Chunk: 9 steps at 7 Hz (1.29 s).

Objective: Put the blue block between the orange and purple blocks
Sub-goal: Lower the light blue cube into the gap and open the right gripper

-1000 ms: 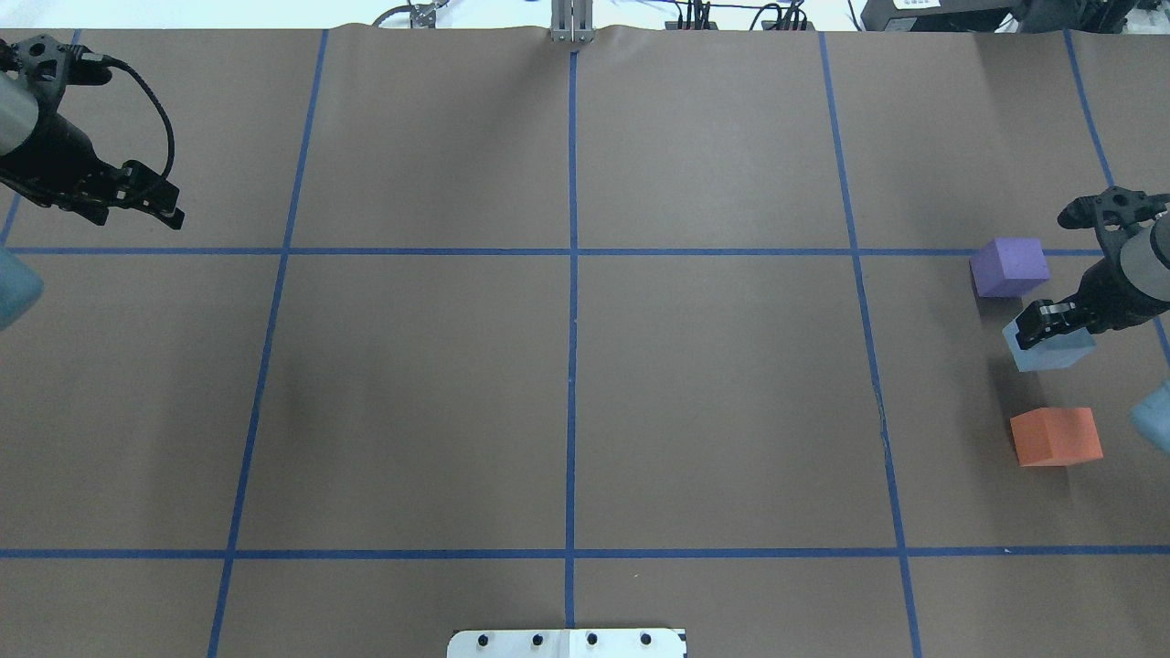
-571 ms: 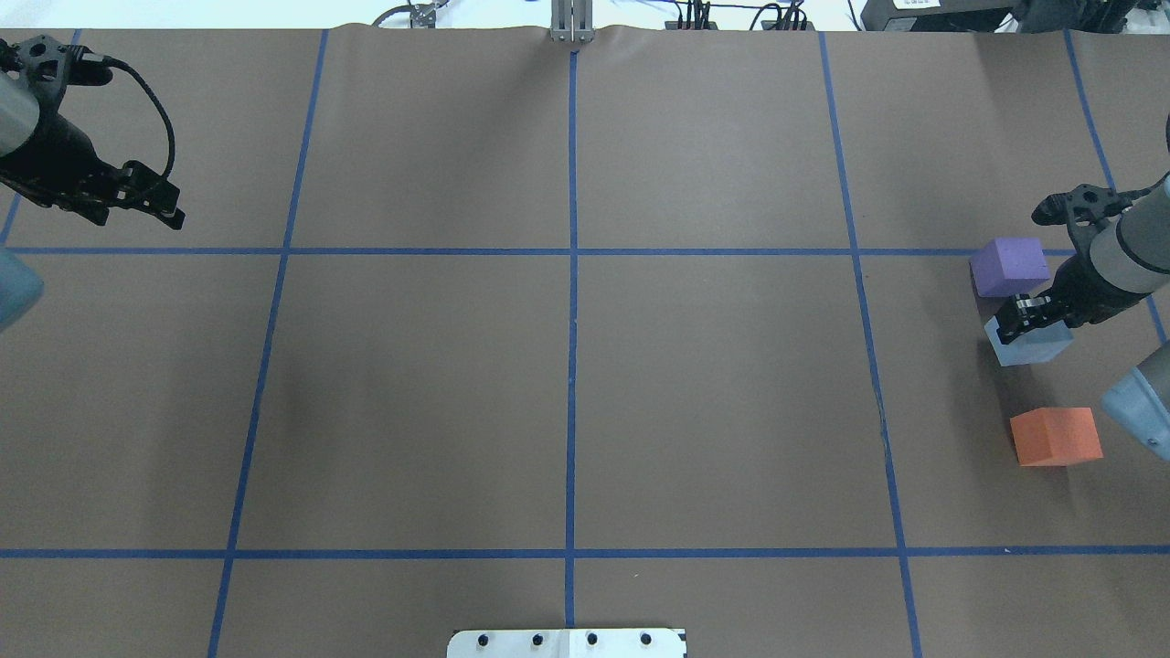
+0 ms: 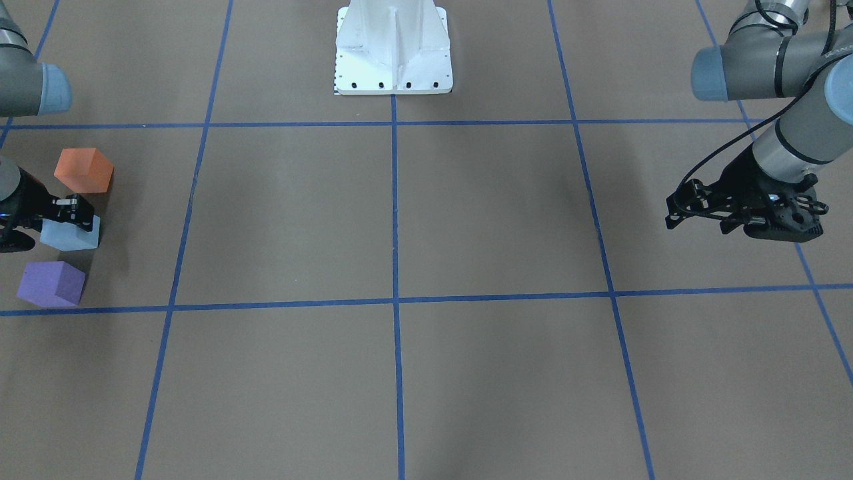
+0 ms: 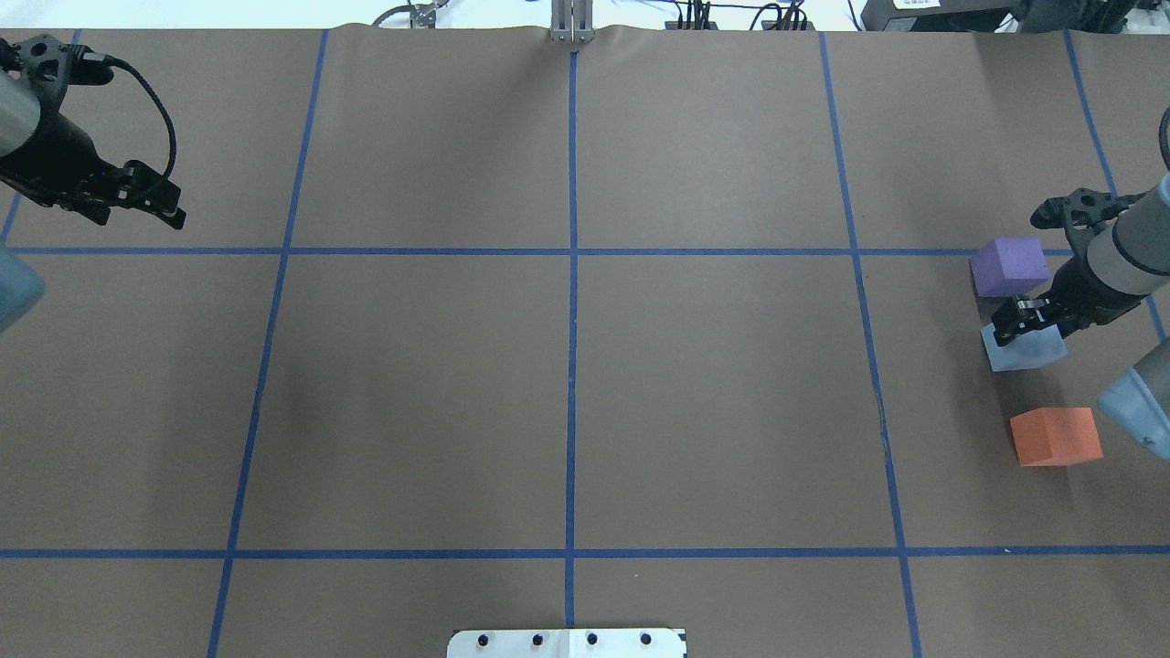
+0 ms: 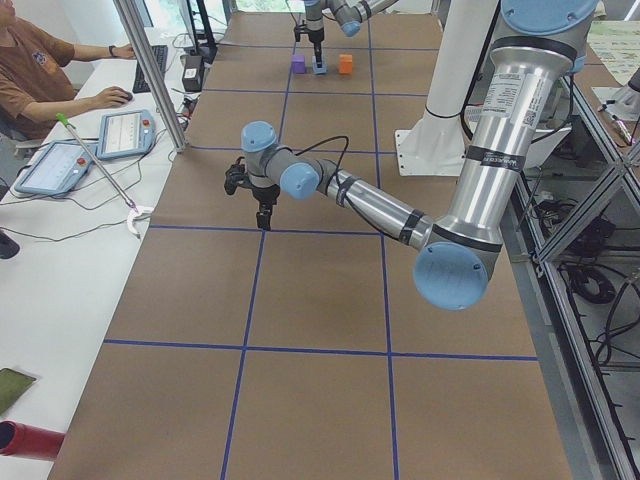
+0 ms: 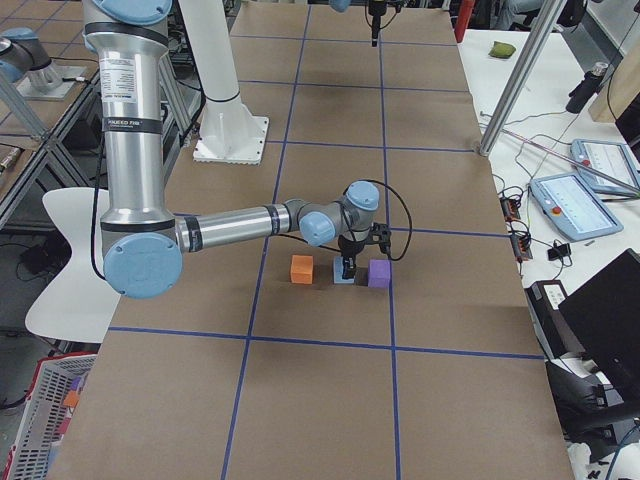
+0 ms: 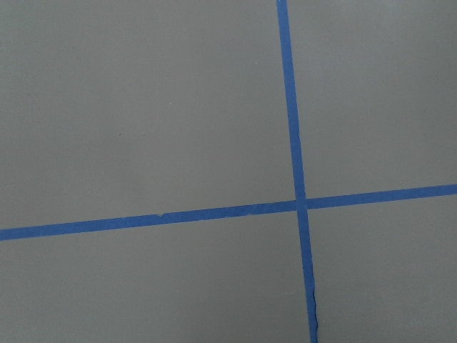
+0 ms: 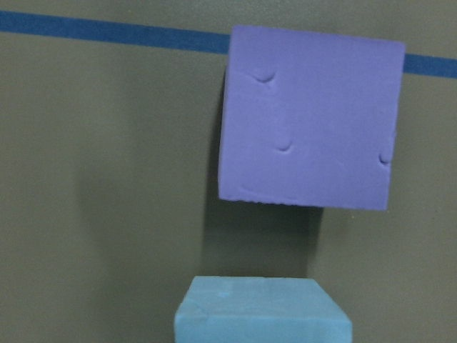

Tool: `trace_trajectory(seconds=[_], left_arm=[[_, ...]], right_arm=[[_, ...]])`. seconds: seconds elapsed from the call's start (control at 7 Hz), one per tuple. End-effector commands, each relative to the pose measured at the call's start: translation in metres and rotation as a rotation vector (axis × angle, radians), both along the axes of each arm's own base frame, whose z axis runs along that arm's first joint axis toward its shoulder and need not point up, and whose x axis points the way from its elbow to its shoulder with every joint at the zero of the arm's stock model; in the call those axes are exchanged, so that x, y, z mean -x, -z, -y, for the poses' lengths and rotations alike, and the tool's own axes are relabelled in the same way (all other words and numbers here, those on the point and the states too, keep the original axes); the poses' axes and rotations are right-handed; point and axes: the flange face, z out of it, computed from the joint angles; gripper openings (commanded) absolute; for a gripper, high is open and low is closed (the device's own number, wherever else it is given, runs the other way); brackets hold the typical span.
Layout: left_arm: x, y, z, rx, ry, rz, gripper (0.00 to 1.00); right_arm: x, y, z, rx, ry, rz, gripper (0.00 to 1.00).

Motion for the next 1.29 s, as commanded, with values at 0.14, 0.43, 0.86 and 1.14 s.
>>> trace_trajectory(seconds=[0.14, 0.43, 0.86, 1.14], left_arm=[[-0.001, 0.002, 0.001, -0.001, 0.0, -0.001, 1.0], [-0.001, 0.002, 0.001, -0.002, -0.001, -0.001, 1.0], [0.037, -0.022, -0.002, -0.085, -0.05, 0.029, 1.0], [0.129, -0.087, -0.014, -0.191, -0.11, 0.099, 1.0]], right_arm=[[-0.001, 0.028, 0.0, -0.039, 0.0, 0.037, 1.0], [-0.037, 0.069, 0.001, -0.104, -0.06, 0.075, 1.0], [-0.175, 0.039, 0.01, -0.228, -0.036, 0.069, 1.0], [-0.252, -0.006, -0.022, -0.231, 0.01, 0.022, 1.0]])
